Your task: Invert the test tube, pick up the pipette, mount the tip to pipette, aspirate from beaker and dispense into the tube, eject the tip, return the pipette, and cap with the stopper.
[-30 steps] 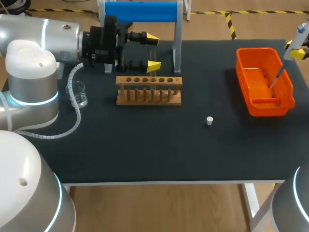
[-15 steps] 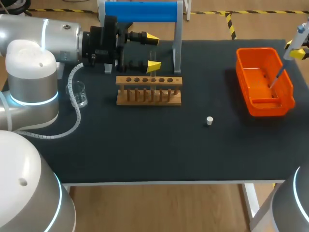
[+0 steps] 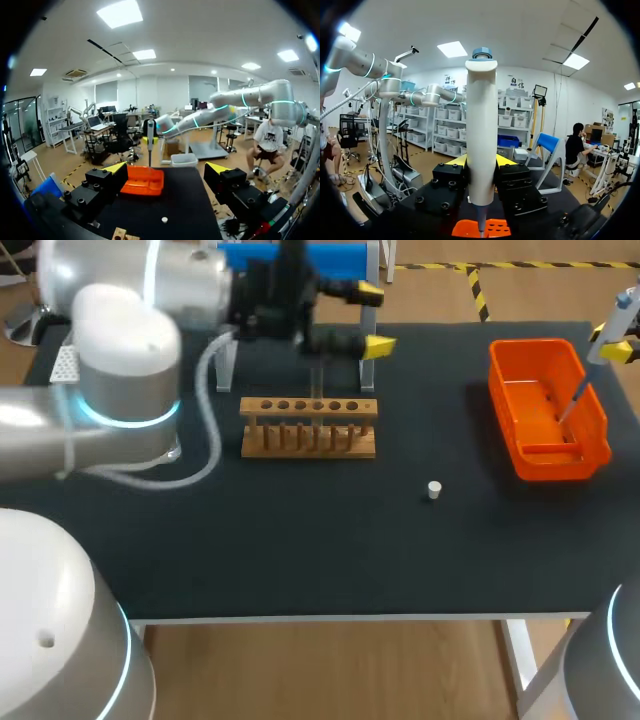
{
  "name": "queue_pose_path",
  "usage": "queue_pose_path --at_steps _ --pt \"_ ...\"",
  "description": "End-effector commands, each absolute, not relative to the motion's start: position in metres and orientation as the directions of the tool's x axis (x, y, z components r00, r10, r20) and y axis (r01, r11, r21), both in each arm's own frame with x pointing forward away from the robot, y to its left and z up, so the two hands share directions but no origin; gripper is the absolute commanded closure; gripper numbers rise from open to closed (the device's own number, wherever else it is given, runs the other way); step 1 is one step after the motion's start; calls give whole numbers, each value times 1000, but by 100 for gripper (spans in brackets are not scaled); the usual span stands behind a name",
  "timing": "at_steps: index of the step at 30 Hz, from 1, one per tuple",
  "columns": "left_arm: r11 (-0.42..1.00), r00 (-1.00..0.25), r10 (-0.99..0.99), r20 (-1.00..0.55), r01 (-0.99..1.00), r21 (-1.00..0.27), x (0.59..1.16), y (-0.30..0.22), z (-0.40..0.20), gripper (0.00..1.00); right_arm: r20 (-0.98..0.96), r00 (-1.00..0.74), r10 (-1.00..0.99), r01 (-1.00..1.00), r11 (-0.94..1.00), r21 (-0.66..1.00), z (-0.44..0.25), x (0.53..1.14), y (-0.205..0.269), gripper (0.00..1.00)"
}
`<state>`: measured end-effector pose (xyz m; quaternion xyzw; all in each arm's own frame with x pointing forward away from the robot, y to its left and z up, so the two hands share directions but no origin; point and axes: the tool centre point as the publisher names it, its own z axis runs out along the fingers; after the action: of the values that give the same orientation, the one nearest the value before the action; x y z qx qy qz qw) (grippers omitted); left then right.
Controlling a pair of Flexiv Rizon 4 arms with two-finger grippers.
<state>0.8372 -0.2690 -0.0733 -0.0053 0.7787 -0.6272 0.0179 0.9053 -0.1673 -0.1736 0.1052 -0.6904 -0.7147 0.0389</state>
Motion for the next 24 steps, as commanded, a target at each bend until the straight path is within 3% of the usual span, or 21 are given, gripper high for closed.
queue_pose_path --at_steps 1,7,15,16,17,24 --pt "255 -999 -51 -14 0 -967 852 -352 -74 0 -97 -974 -204 -90 -42 995 -173 906 -168 100" --pt "262 -998 -63 -15 -2 -965 863 -394 -71 0 -97 -974 -204 -90 -42 995 -173 906 -168 100" --pt "262 -998 -63 -15 -2 -965 863 -394 -71 0 -97 -974 -204 -90 -42 995 -173 906 -168 100" --pt "262 -998 -63 -15 -2 -965 863 -394 -71 58 -97 -974 -204 -90 -42 995 -173 906 -168 100" --pt "262 -998 -63 -15 -2 -965 863 -394 -71 100 -97 -974 -204 -90 -42 995 -173 906 -168 100" --pt "262 -998 -63 -15 -2 -965 863 -394 -71 100 -97 -974 -204 -90 -42 995 -173 906 -168 100"
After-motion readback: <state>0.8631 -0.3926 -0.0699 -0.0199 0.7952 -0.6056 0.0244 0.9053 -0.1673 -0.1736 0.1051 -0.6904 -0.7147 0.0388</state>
